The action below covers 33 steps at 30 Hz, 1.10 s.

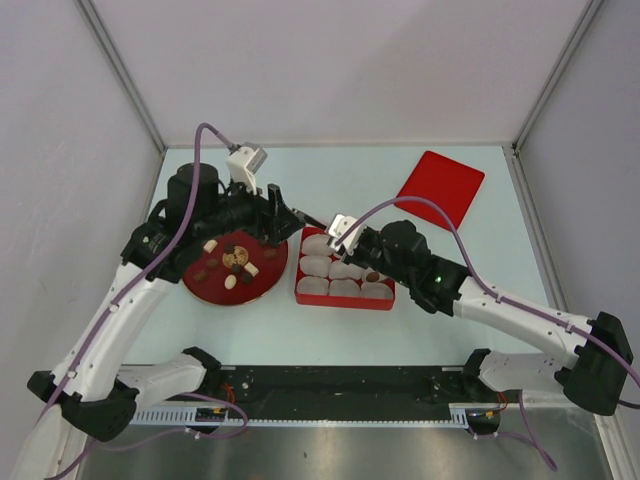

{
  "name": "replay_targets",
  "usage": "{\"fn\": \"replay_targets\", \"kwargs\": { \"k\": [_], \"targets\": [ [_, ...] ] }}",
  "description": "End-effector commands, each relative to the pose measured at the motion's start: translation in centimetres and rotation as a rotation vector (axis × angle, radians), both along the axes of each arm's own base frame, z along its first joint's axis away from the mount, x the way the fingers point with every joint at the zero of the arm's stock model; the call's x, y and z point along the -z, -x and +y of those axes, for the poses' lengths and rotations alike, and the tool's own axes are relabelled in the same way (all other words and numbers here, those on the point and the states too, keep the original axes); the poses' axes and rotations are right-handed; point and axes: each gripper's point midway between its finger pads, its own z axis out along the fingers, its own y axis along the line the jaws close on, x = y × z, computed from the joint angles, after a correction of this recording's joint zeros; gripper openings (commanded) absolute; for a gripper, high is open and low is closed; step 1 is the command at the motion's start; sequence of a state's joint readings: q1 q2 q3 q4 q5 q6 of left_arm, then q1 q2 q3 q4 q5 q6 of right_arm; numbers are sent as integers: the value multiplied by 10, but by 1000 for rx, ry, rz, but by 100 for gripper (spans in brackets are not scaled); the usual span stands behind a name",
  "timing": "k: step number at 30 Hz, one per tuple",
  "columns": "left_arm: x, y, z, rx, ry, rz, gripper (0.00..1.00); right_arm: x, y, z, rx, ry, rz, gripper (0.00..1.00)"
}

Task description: Pack the chocolate

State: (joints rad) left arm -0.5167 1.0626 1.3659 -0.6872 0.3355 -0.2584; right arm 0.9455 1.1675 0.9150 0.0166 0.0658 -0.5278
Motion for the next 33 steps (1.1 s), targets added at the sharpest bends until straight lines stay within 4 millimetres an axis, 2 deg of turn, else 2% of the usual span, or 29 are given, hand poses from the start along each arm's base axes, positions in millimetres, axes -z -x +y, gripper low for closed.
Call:
{"fn": "replay_targets", "kwargs": {
  "k": [1, 5, 10, 15, 19, 24, 33],
  "targets": [
    [-1, -4, 21, -44, -144, -6, 83, -36, 2, -3, 13, -25, -91, 0],
    [3, -8, 20, -9, -212, 25, 84, -34, 3, -2, 28, 30, -135, 0],
    [14, -8, 6, 103, -257, 96, 84, -33, 6, 0, 44, 94, -194, 0],
    [26, 4, -4, 196, -315, 154, 83, -34, 7, 1, 54, 172, -272, 0],
    [30, 12, -15, 288, -367, 127, 83, -34, 7, 1, 77, 224, -318, 0],
    [41, 21, -26, 371, -410, 141, 81, -39, 12, 3, 71, 225, -342, 0],
    [55, 34, -27, 434, -440, 158, 75, -46, 13, 1, 77, 211, -358, 0]
  ]
}}
